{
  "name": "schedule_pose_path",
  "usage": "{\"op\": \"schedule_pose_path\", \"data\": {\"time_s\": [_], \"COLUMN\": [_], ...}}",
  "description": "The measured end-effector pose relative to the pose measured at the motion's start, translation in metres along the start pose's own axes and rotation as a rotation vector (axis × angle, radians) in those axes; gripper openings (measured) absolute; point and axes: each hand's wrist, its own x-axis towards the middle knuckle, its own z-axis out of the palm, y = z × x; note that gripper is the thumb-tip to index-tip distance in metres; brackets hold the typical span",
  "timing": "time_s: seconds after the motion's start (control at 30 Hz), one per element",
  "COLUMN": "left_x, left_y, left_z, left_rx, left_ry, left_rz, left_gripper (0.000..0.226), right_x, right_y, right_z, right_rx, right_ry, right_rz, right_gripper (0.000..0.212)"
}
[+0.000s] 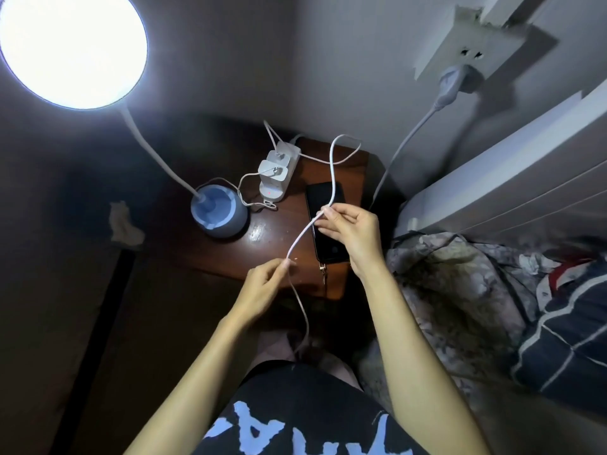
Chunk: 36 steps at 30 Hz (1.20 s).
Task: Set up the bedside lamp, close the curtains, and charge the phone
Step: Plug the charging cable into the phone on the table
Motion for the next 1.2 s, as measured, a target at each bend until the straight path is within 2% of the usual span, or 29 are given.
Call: {"op": "schedule_pose_path", "data": {"time_s": [0.07, 0.13, 0.27, 0.33, 0.43, 0.57, 0.63, 0.73, 0.83, 0.93, 1.1, 1.2], "left_x": [-0.001, 0.001, 0.009, 0.016, 0.025, 0.032, 0.033, 0.033, 0.032, 0.028, 0.007, -0.004], "left_y": [-0.001, 0.0, 0.016, 0.023, 0.033, 0.041, 0.042, 0.046, 0.054, 0.06, 0.066, 0.064], "left_z": [0.004, 0.008, 0.013, 0.013, 0.012, 0.013, 0.013, 0.013, 0.011, 0.011, 0.015, 0.013], "left_rx": [0.032, -0.017, -0.578, -0.704, -0.778, -0.84, -0.876, -0.942, -1.056, -1.188, -1.363, -1.317], "left_ry": [0.022, 0.06, 0.151, 0.194, 0.248, 0.243, 0.232, 0.237, 0.25, 0.239, 0.181, 0.186], "left_rz": [0.036, 0.014, -0.194, -0.244, -0.271, -0.257, -0.273, -0.325, -0.379, -0.469, -0.612, -0.652], "left_gripper": [0.011, 0.012, 0.013, 0.01, 0.011, 0.015, 0.015, 0.015, 0.017, 0.02, 0.021, 0.017], "right_x": [0.002, 0.002, -0.011, -0.022, -0.039, -0.047, -0.045, -0.039, -0.034, -0.04, -0.053, -0.057], "right_y": [-0.001, 0.003, 0.031, 0.045, 0.052, 0.052, 0.051, 0.052, 0.052, 0.053, 0.066, 0.082], "right_z": [-0.002, -0.004, -0.012, -0.019, -0.026, -0.026, -0.023, -0.019, -0.024, -0.03, -0.024, -0.017], "right_rx": [0.006, -0.009, -0.146, -0.244, -0.207, -0.084, -0.091, -0.157, -0.155, -0.015, 0.187, 0.28], "right_ry": [-0.002, -0.039, -0.161, -0.233, -0.345, -0.399, -0.383, -0.186, -0.028, -0.041, -0.024, 0.002], "right_rz": [0.016, 0.068, 0.25, 0.36, 0.517, 0.518, 0.487, 0.402, 0.477, 0.653, 0.748, 0.834], "right_gripper": [0.007, 0.013, 0.024, 0.026, 0.023, 0.024, 0.021, 0.001, 0.018, 0.029, 0.017, 0.015]}}
